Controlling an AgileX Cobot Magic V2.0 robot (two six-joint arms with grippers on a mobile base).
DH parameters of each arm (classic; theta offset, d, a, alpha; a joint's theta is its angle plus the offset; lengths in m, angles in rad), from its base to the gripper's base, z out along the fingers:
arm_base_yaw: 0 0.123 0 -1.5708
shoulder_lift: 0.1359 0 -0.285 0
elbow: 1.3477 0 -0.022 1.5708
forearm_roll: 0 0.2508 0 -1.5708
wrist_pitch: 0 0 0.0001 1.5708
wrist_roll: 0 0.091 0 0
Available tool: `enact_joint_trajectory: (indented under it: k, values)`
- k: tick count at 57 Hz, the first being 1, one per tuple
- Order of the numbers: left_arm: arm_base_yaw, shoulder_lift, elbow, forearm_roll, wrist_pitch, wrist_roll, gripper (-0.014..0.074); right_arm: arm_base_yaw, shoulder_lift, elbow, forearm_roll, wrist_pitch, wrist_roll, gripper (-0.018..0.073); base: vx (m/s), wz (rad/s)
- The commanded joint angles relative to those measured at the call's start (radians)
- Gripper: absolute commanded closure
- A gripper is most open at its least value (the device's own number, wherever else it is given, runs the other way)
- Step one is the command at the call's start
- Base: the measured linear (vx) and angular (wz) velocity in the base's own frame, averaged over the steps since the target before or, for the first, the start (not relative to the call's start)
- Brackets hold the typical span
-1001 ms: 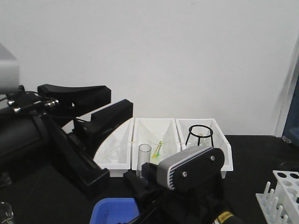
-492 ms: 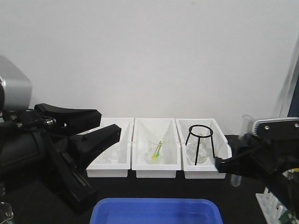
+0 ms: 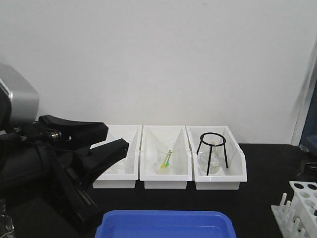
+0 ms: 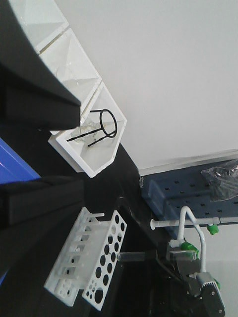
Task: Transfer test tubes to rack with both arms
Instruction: 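Carry the tube with the right gripper over the white test tube rack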
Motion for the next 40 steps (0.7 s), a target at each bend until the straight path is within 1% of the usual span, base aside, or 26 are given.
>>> enact_joint_trajectory:
  k: [1, 6, 12, 29, 33, 40]
  values:
    - [0.003, -0.015, -0.040, 0.008, -0.069, -0.004, 0.0230, -0.034, -0.026, -0.028, -0.021, -0.051, -0.004, 0.0566, 0.00, 0.00]
    - [0.003, -0.015, -0.040, 0.008, -0.068, -0.004, 0.0230, -0.045, -0.019, -0.028, -0.021, -0.025, -0.004, 0.0566, 0.00, 0.00]
    - [0.003, -0.015, -0.040, 0.008, -0.068, -0.004, 0.0230, -0.044, 0.013, -0.028, -0.021, -0.028, -0.004, 0.0566, 0.00, 0.00]
    - [0.003, -0.015, -0.040, 0.007, -0.060, -0.005, 0.0230, -0.044, 0.108, -0.028, -0.026, -0.105, 0.001, 0.0566, 0.00, 0.00]
    - [0.003, -0.015, -0.040, 0.005, -0.060, -0.005, 0.0230, -0.044, 0.110, -0.028, -0.039, -0.123, 0.020, 0.0566, 0.00, 0.00]
    - [0.003, -0.015, -0.040, 0.006, -0.061, -0.006, 0.0230, -0.044, 0.107, -0.028, -0.107, -0.135, 0.081, 0.0566, 0.00, 0.00]
